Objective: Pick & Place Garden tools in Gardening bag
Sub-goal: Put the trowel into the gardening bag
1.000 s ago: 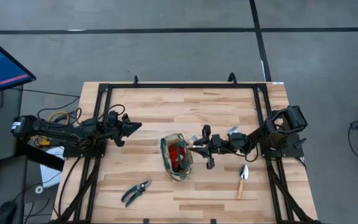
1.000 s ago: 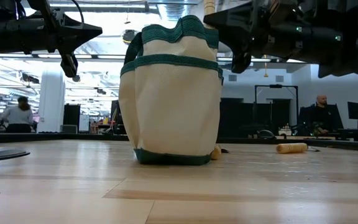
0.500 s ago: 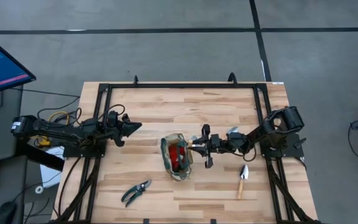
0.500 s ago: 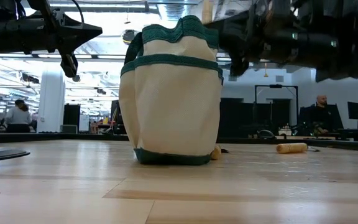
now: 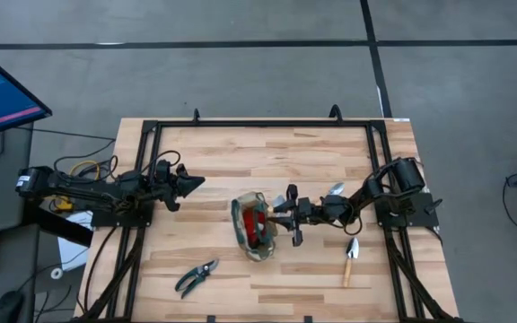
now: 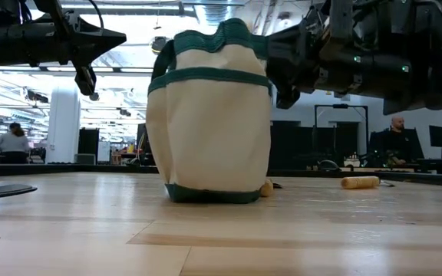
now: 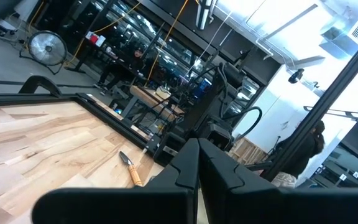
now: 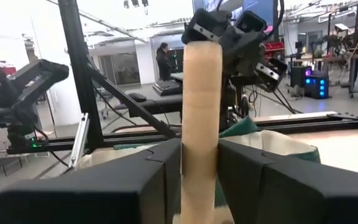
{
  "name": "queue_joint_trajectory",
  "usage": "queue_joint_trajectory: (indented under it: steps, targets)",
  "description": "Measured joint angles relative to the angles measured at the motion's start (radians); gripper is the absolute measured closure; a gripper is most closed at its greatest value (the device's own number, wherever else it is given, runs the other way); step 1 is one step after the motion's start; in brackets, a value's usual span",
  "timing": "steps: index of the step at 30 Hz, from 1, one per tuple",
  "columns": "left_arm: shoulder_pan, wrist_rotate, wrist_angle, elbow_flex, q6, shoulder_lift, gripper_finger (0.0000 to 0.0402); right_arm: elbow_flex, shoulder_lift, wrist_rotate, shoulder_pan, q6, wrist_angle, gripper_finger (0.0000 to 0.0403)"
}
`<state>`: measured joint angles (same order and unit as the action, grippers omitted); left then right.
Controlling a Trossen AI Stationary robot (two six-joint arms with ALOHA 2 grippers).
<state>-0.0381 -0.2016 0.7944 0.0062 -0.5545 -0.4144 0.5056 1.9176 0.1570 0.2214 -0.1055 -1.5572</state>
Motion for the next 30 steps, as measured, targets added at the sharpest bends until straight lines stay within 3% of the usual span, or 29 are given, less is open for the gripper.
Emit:
queue_joint_trajectory:
  steps: [12, 16, 25, 30]
  targets:
    - [0.0, 0.0, 0.0, 0.0, 0.0, 0.0, 0.0394, 0.0, -0.001, 0.003, 0.0, -0.019, 0.008, 0.0221]
    - [0.0, 0.0, 0.0, 0.0, 0.0, 0.0, 0.0394, 0.0, -0.057, 0.009, 0.0, -0.036, 0.068, 0.0196]
    - [0.0, 0.0, 0.009, 0.0, 0.0, 0.0, 0.0394, 0.0, -0.434, 0.119, -0.001, -0.062, 0.684, 0.0159]
    - [0.0, 0.0, 0.017, 0.0, 0.0, 0.0, 0.0394, 0.0, -0.674, 0.251, -0.002, -0.151, 1.022, 0.0157]
